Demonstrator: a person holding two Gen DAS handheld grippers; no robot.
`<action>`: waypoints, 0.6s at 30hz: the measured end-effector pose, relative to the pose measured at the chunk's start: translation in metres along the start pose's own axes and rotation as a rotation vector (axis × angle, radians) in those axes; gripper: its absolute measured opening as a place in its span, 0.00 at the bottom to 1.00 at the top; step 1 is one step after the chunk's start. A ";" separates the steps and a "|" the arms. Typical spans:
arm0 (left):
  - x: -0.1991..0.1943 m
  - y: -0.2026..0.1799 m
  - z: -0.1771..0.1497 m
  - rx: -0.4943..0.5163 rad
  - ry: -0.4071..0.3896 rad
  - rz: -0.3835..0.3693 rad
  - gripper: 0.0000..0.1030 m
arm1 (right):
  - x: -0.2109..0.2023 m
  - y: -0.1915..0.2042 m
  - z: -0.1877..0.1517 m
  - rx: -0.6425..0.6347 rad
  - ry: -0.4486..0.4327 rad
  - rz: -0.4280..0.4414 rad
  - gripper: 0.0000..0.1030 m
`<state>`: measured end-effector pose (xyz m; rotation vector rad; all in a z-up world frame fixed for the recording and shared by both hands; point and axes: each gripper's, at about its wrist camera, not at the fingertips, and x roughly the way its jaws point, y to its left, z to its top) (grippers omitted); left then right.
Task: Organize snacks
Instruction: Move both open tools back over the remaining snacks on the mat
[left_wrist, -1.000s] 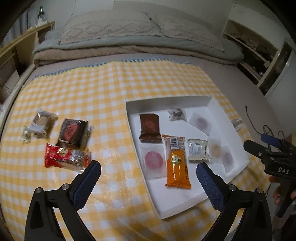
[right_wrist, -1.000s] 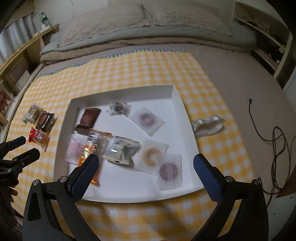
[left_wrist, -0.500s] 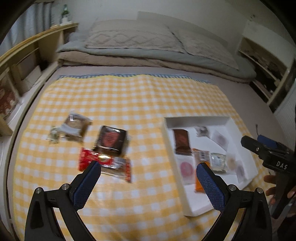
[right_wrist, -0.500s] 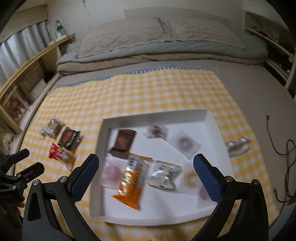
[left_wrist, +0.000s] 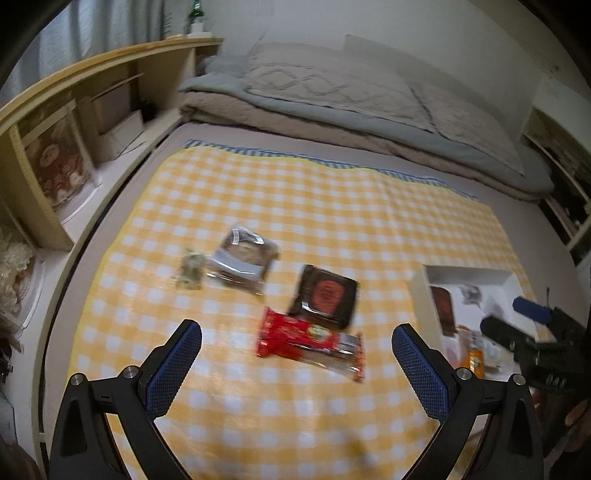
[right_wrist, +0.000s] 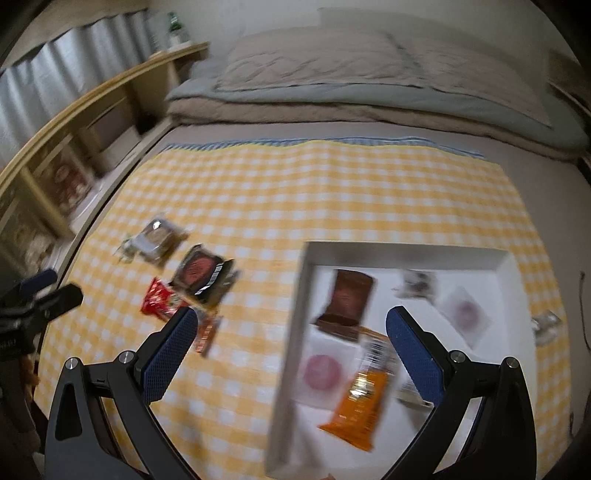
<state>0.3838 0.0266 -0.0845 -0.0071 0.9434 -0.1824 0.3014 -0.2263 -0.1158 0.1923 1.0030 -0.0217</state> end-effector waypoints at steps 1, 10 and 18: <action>0.004 0.004 0.003 -0.007 -0.001 0.005 1.00 | 0.005 0.006 0.001 -0.011 0.006 0.014 1.00; 0.054 0.047 0.024 -0.098 -0.035 0.014 1.00 | 0.059 0.053 -0.001 -0.169 0.049 0.155 1.00; 0.124 0.048 0.036 0.003 -0.030 -0.029 0.96 | 0.115 0.079 -0.015 -0.299 0.161 0.211 1.00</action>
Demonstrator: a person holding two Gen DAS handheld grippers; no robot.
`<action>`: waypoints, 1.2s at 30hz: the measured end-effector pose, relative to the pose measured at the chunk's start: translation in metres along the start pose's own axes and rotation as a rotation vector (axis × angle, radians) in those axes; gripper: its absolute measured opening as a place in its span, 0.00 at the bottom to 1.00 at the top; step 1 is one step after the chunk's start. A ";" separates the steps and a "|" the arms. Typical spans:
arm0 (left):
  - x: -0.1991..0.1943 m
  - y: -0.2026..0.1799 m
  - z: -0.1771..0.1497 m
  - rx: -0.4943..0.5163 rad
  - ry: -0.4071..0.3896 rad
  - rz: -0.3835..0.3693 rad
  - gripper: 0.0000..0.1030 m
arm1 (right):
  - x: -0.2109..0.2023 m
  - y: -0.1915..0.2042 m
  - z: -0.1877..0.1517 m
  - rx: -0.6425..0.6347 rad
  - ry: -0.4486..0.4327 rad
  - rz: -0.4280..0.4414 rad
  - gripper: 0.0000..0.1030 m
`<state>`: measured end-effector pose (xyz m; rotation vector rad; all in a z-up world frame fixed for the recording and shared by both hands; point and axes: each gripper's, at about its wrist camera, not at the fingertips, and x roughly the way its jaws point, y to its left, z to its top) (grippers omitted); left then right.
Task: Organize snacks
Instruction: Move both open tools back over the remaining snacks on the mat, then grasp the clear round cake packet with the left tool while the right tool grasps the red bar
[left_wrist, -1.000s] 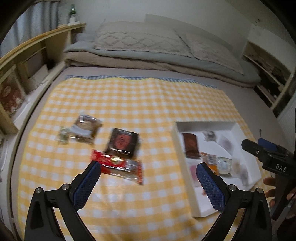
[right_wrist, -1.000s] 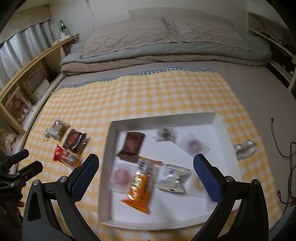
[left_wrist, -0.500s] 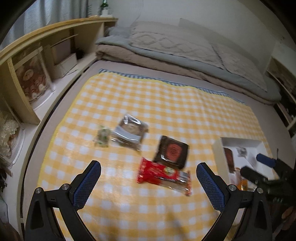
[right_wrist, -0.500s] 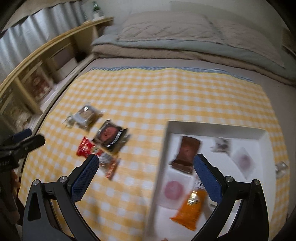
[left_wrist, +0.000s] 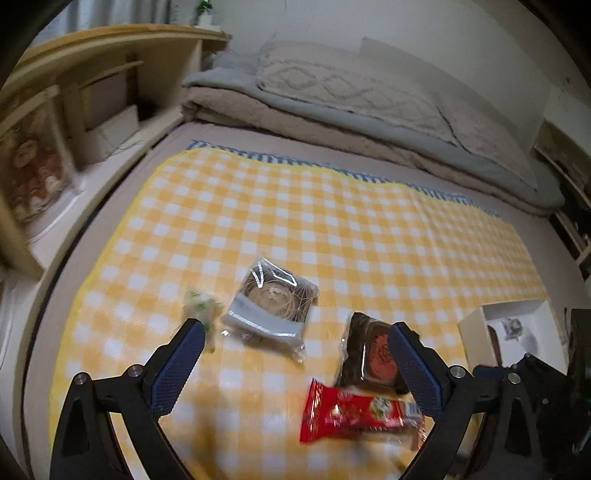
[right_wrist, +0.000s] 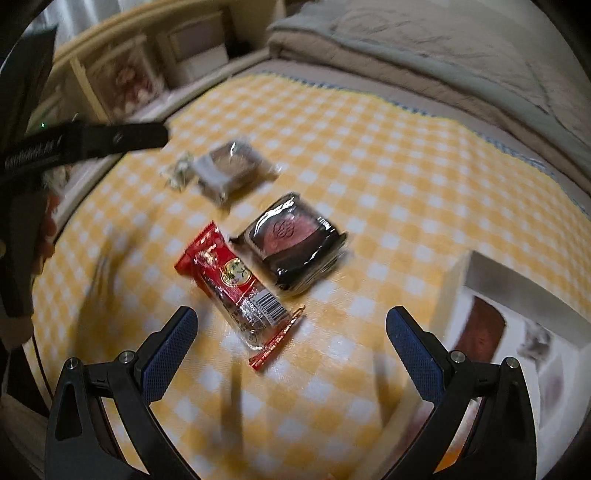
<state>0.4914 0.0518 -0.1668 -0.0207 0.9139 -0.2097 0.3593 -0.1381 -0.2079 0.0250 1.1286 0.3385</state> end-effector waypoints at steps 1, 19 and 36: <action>0.009 0.000 0.002 0.010 0.005 0.000 0.96 | 0.005 0.000 0.000 -0.003 0.013 0.014 1.00; 0.129 0.002 0.024 0.036 0.087 0.039 0.96 | 0.043 0.019 -0.021 -0.161 0.176 0.084 0.30; 0.127 -0.022 0.018 0.078 0.177 0.069 0.61 | 0.005 0.015 -0.061 -0.011 0.288 0.122 0.21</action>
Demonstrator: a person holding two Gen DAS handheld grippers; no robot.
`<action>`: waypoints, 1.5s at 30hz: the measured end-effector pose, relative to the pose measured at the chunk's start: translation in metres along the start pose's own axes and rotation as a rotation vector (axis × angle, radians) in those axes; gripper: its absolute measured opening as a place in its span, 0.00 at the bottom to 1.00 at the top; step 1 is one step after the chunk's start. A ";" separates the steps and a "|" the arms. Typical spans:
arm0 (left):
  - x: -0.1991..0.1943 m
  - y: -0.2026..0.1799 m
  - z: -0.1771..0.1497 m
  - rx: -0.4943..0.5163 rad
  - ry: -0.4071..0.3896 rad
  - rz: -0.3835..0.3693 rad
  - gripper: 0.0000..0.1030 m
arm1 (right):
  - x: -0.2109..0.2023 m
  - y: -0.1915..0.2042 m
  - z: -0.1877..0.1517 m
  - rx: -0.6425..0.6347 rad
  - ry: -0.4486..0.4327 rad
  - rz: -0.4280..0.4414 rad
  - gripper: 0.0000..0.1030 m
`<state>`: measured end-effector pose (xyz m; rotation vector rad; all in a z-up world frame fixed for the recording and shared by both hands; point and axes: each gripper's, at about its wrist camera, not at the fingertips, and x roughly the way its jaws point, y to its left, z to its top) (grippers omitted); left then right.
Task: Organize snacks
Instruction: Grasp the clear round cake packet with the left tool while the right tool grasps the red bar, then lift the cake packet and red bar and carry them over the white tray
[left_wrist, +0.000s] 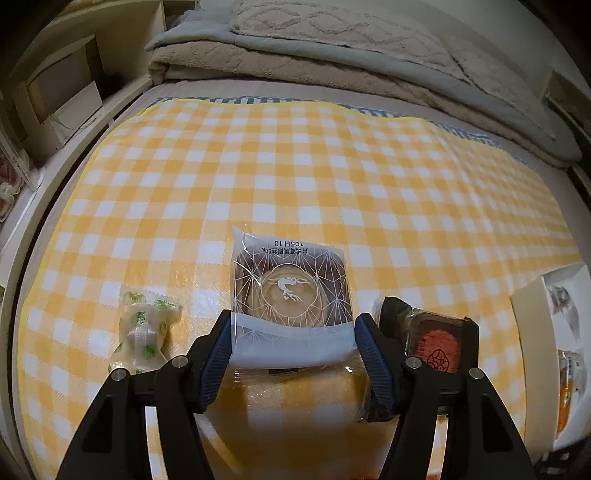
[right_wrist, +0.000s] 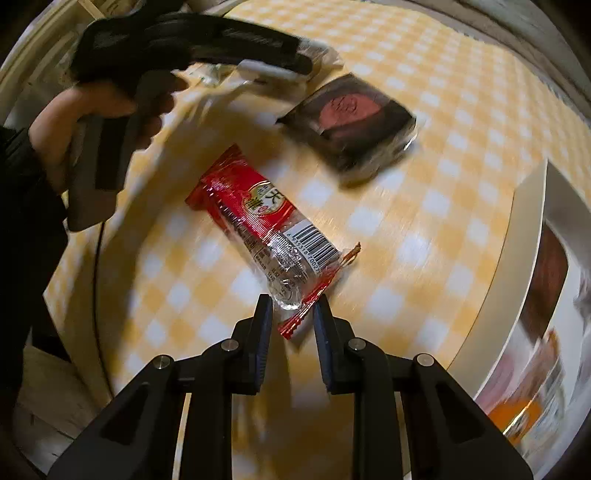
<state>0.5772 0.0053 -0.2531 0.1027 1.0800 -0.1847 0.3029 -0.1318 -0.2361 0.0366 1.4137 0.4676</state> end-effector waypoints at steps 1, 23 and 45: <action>0.000 -0.001 0.000 -0.007 0.005 0.002 0.61 | -0.001 0.004 -0.004 -0.001 0.008 0.008 0.20; -0.097 0.031 -0.088 0.155 0.156 -0.065 0.57 | -0.008 0.048 0.019 -0.331 -0.080 0.032 0.66; -0.087 0.009 -0.097 0.243 0.219 0.048 0.68 | 0.036 0.041 0.066 -0.145 0.009 -0.056 0.36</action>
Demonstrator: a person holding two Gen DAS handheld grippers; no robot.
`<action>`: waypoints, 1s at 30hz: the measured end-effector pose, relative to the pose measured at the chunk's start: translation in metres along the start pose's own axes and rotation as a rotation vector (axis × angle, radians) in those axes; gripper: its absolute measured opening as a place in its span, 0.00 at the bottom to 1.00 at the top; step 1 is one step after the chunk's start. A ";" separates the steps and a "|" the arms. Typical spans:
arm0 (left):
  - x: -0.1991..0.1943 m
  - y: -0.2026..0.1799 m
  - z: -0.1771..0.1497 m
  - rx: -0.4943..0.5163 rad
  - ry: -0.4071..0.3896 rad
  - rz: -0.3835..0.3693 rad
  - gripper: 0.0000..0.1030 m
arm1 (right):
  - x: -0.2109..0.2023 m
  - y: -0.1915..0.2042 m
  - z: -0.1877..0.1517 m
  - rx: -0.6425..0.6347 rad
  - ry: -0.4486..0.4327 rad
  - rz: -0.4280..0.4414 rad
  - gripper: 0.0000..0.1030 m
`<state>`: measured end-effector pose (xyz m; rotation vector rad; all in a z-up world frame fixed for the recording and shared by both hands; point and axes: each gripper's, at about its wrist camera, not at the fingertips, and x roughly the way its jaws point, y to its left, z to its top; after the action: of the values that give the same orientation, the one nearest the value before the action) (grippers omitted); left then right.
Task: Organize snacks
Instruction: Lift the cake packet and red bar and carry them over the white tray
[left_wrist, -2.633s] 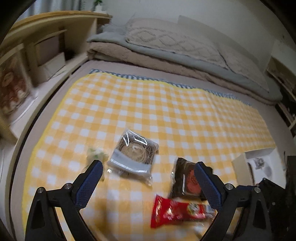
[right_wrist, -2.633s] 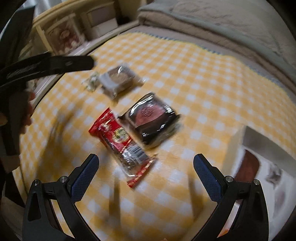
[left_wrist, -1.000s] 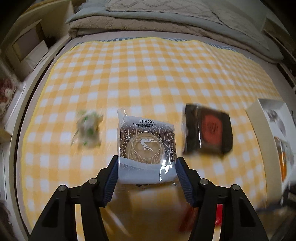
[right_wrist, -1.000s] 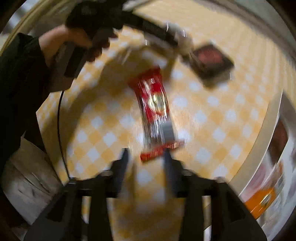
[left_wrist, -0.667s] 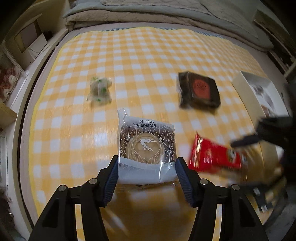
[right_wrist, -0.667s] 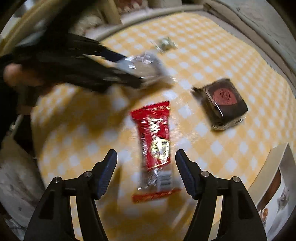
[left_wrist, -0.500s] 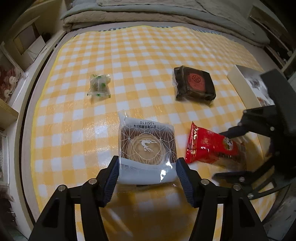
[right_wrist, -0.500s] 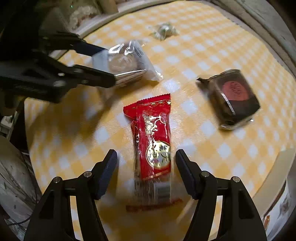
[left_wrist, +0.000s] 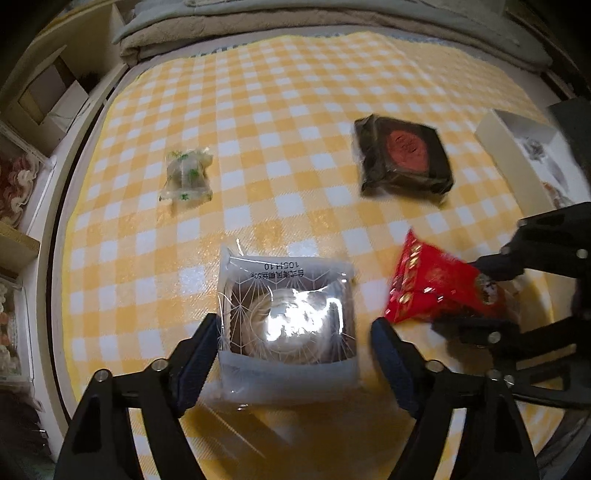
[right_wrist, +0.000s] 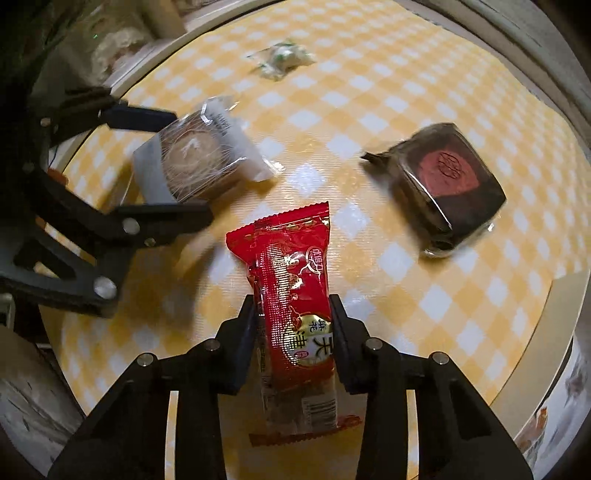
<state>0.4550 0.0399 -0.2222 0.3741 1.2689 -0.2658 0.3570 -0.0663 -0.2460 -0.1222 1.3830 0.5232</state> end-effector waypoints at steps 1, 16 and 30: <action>0.003 0.001 0.001 -0.009 0.011 0.012 0.65 | -0.001 -0.001 0.001 0.016 -0.004 -0.007 0.36; -0.039 0.001 0.000 -0.102 -0.094 0.015 0.62 | -0.047 0.000 -0.006 0.131 -0.141 -0.046 0.35; -0.134 -0.019 -0.016 -0.209 -0.344 -0.022 0.61 | -0.143 -0.034 -0.037 0.239 -0.373 -0.073 0.35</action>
<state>0.3959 0.0276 -0.0997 0.1271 0.9516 -0.2030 0.3244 -0.1503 -0.1239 0.1141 1.0613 0.2977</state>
